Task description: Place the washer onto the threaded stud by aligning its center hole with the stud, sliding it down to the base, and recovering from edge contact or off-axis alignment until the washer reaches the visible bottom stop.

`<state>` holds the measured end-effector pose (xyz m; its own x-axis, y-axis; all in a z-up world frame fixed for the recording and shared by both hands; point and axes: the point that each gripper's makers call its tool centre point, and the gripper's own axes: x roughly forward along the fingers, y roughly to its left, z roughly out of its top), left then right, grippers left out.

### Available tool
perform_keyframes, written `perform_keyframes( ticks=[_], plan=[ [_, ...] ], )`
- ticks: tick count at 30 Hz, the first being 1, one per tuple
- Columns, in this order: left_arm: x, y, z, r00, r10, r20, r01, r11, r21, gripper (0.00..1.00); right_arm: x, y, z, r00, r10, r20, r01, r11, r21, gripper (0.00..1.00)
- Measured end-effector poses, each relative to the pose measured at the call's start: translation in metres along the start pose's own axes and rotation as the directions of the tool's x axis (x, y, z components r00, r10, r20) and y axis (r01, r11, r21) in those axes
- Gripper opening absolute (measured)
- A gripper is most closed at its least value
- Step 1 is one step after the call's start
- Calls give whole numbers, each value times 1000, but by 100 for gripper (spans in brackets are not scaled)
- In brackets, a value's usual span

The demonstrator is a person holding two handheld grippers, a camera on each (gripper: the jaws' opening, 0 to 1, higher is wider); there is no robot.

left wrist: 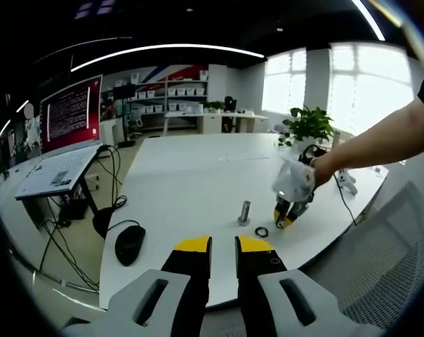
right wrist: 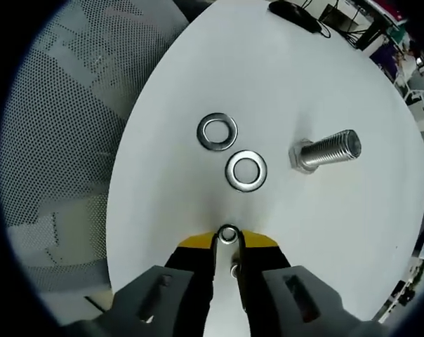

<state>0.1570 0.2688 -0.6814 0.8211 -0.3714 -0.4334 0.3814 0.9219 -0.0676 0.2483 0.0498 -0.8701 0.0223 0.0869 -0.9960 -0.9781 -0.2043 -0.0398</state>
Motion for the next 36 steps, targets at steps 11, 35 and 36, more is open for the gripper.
perform_keyframes(
  ticks=[11,35,36],
  plan=[
    [0,1,0,1000,3,1,-3,1000,0,11,0,2,1,999,-37,-30,37,999,16,15],
    [1,-2,-1,1000,-13,-5,13,1000,6,11,-59,-6,1,992,-41,116,26,992,127,13],
    [1,-2,0,1000,-13,-4,13,1000,6,11,-62,-6,0,992,-42,115,27,992,126,13]
  ],
)
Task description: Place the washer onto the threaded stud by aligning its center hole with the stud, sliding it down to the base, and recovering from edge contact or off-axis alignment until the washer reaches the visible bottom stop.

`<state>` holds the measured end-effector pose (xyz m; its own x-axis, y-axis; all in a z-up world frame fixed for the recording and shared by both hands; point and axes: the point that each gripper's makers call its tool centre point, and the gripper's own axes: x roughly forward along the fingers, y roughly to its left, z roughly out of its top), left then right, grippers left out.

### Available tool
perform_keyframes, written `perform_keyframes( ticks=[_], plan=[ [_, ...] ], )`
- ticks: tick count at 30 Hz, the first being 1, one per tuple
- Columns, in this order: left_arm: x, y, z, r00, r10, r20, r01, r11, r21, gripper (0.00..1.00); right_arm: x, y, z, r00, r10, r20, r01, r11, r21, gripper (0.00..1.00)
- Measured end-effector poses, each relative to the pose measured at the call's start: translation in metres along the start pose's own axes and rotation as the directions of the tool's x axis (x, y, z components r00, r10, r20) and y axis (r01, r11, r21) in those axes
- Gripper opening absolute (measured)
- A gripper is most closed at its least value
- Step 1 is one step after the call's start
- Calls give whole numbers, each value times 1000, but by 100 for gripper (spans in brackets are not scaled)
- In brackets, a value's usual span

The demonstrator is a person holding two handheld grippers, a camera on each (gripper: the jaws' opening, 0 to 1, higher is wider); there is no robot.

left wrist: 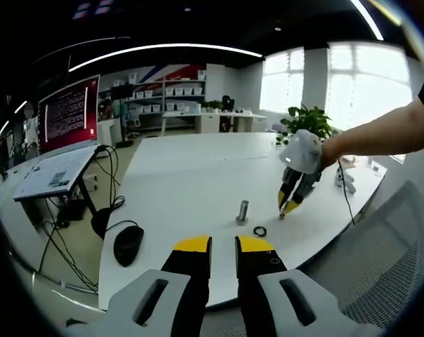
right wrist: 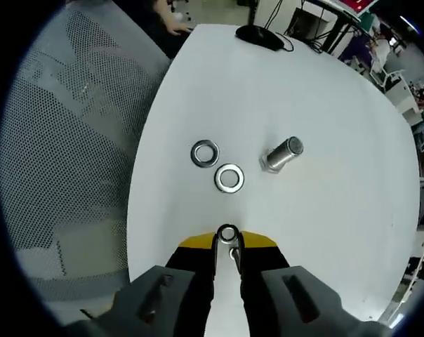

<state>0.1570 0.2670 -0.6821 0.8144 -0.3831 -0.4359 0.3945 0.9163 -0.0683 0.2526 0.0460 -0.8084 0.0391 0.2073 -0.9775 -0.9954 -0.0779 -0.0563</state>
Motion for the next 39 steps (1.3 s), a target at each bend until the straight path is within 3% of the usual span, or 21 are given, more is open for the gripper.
perform_keyframes(
  ticks=[11,22,39],
  plan=[
    [-1,0,1,1000,2,7,-2,1000,-4,11,-31,-7,-12,1000,-16,-26,16,1000,-3,13],
    [-1,1,1,1000,6,6,-6,1000,-5,11,-15,-9,-29,997,-28,-73,29,999,17,13],
    [-1,1,1,1000,10,5,-10,1000,-8,11,1,-12,-30,996,-13,-84,15,999,29,13]
  ],
)
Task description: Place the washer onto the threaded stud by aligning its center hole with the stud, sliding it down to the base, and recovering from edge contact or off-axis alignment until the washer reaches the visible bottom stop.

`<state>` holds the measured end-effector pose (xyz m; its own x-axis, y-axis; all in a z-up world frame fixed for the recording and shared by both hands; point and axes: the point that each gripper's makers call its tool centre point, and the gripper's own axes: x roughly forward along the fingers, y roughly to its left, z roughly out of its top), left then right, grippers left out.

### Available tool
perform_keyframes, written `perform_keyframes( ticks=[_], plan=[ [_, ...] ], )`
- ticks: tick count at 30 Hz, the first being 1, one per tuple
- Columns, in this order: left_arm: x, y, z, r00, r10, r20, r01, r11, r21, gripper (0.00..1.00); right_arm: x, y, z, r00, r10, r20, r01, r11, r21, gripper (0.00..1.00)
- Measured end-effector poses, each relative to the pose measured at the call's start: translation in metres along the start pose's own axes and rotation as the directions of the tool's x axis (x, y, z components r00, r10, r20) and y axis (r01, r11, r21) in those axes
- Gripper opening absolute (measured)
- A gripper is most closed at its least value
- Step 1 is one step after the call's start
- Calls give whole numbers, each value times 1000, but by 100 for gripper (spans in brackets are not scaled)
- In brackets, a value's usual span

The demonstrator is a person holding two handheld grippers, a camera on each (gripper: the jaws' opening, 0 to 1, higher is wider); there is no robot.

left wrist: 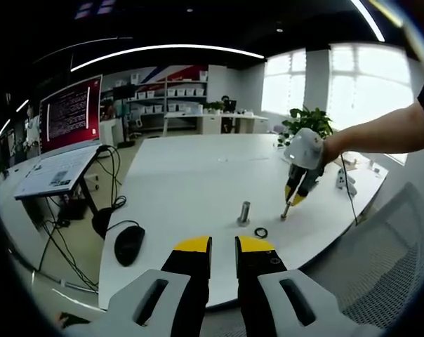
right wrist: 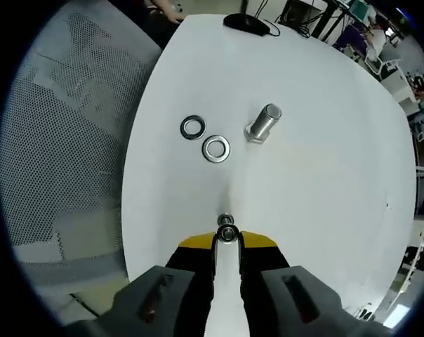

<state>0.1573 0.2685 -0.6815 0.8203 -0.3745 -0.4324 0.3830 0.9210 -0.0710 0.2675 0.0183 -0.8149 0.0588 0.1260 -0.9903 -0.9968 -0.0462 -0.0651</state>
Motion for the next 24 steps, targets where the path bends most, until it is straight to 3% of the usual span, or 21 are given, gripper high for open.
perform_keyframes(
  ticks=[24],
  plan=[
    [1,1,-2,1000,7,-15,-7,1000,-3,11,41,3,-7,999,33,-42,-31,999,30,14]
  ],
)
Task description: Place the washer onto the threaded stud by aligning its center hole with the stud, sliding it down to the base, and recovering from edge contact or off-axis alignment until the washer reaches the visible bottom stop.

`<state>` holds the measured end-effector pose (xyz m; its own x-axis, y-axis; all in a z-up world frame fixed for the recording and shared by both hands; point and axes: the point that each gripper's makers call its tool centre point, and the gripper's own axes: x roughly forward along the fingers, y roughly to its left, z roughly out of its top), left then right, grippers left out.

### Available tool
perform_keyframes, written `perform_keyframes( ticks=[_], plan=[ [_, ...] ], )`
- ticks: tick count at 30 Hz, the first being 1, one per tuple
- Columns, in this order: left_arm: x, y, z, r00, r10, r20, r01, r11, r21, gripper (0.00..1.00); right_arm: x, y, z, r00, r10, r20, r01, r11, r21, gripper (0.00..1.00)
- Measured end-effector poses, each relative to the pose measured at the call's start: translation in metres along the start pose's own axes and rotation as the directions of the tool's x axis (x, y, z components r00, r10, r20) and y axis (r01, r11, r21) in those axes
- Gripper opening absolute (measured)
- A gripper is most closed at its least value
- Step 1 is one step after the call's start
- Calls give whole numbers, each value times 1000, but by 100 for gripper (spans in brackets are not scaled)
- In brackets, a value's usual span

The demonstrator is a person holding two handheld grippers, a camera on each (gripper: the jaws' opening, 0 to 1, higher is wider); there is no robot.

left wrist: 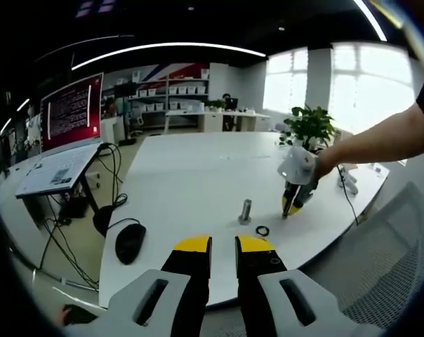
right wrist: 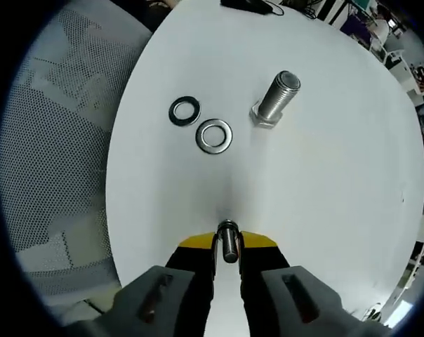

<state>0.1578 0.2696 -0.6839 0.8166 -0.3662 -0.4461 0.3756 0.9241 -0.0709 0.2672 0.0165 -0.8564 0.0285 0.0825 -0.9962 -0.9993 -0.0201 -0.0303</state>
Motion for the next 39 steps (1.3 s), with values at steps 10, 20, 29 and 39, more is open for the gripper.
perform_keyframes(
  ticks=[10,20,29,39],
  plan=[
    [0,-2,1,1000,-12,3,12,1000,2,11,-14,-4,9,989,-64,133,54,995,80,35],
    [0,-4,0,1000,-24,0,24,1000,9,11,-112,-3,33,867,-256,427,95,927,362,59],
    [-3,-2,3,1000,-9,28,9,1000,-12,11,-191,39,24,677,-416,608,-25,812,583,69],
    [-3,-2,5,999,-8,36,8,1000,-19,11,-201,71,-18,578,-571,583,-108,655,748,85]
  ],
)
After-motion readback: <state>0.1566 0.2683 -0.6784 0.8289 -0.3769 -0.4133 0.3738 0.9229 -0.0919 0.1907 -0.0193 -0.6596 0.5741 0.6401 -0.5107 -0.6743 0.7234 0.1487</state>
